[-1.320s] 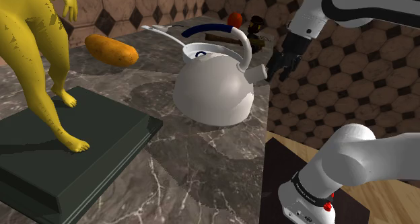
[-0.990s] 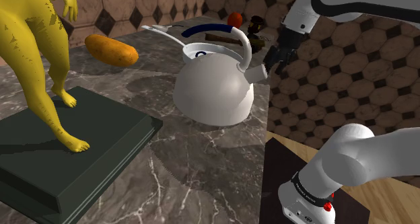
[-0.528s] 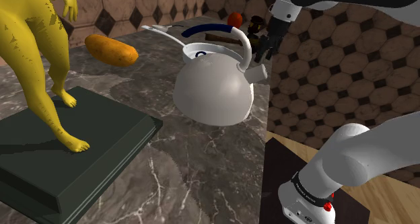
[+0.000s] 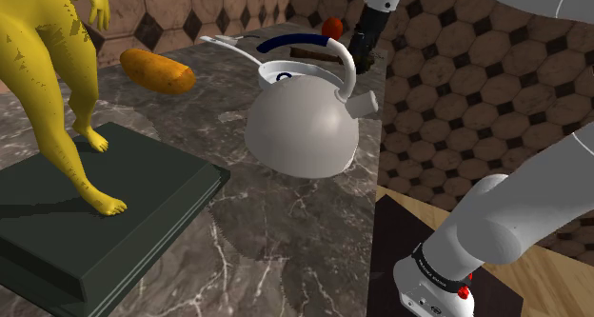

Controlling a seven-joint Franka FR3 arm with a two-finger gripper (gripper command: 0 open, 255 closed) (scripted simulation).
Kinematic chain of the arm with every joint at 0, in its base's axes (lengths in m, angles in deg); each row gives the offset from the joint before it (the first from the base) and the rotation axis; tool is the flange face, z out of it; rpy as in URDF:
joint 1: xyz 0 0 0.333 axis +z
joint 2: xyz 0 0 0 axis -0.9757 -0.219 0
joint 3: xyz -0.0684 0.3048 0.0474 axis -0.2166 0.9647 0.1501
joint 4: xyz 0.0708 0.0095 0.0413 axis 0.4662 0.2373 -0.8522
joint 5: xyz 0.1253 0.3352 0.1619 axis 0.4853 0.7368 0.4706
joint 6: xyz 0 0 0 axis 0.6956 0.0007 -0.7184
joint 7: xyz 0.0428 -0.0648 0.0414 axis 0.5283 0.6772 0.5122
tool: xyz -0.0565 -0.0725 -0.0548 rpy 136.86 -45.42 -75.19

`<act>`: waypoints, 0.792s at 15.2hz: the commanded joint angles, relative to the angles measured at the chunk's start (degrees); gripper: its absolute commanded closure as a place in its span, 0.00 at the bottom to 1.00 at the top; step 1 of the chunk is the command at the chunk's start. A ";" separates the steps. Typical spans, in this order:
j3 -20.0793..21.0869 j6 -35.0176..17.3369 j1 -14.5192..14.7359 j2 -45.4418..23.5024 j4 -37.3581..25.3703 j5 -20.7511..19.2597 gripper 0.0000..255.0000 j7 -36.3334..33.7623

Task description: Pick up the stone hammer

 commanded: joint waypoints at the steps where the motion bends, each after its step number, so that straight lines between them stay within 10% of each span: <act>1: -0.40 0.22 0.13 -4.22 -5.07 -0.48 0.00 2.60; 7: -0.94 1.97 0.07 -16.86 -22.11 -1.00 0.00 9.89; 12: -0.88 -2.17 0.12 -15.81 -16.90 -1.33 0.00 9.25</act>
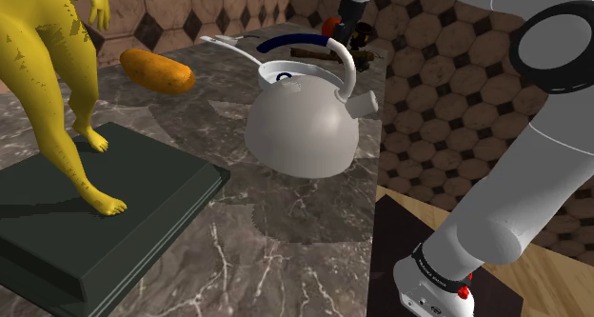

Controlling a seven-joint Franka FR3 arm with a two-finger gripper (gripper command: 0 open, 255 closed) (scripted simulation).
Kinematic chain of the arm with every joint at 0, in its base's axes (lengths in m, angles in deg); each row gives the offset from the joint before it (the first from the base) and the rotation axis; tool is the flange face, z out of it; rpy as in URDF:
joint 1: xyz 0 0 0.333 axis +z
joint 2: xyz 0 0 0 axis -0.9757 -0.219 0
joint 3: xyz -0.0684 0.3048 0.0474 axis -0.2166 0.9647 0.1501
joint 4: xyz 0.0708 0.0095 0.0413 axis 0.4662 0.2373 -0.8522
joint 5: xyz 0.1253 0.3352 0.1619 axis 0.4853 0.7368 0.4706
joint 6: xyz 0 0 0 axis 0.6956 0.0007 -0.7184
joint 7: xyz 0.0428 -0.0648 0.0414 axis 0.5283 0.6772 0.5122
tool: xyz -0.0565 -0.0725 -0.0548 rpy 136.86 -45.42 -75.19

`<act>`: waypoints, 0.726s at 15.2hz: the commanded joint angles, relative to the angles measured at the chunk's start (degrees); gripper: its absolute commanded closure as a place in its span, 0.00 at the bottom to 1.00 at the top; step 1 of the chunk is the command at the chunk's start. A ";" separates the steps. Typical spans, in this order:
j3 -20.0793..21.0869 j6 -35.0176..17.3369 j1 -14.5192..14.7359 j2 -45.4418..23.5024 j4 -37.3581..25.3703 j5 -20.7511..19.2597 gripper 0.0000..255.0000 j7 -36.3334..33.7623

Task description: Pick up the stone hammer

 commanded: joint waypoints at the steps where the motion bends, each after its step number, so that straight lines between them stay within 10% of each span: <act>1: 0.02 -1.64 0.02 0.22 1.82 -0.11 0.00 -0.21; 5: 0.02 -2.90 0.03 0.44 3.31 -0.20 0.00 -0.40; 6: 0.02 -2.85 0.03 0.34 3.17 -0.18 1.00 -0.41; 11: 0.04 -2.65 0.05 0.12 2.76 -0.14 1.00 -0.41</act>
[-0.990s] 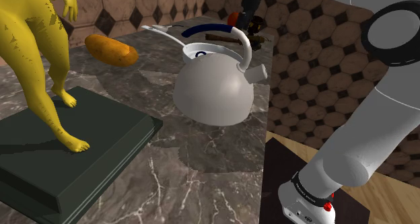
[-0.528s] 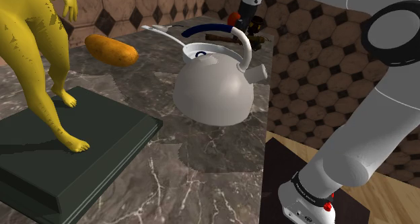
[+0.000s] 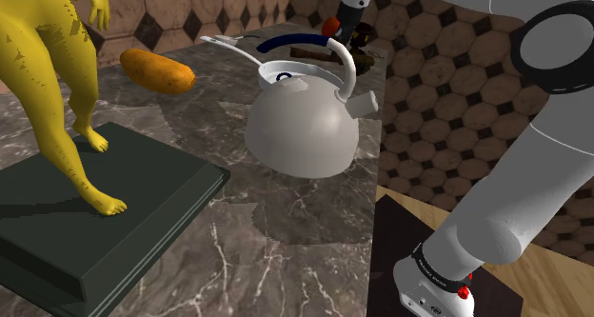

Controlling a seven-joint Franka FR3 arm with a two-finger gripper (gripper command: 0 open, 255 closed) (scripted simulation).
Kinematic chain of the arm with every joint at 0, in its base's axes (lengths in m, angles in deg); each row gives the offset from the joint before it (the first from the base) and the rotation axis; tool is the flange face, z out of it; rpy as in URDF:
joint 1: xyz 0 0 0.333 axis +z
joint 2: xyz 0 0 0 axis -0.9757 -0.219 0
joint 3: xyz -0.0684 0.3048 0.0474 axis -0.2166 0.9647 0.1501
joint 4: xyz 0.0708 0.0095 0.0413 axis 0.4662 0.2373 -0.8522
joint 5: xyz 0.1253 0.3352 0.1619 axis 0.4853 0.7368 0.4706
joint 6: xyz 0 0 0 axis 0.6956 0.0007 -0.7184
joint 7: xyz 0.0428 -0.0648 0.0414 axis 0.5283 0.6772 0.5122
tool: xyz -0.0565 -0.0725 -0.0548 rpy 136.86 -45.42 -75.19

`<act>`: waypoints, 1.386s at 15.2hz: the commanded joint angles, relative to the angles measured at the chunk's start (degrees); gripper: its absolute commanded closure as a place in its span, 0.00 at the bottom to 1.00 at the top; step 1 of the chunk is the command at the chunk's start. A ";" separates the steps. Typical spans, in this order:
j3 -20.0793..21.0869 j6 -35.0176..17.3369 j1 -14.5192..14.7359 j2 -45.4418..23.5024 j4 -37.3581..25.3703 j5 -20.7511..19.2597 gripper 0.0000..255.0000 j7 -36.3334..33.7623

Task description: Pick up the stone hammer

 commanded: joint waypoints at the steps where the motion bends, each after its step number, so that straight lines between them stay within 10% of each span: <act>1: 0.03 0.08 0.02 -0.21 0.16 0.05 1.00 0.00; 21: -0.18 12.78 -0.33 -3.86 -16.29 1.13 1.00 2.07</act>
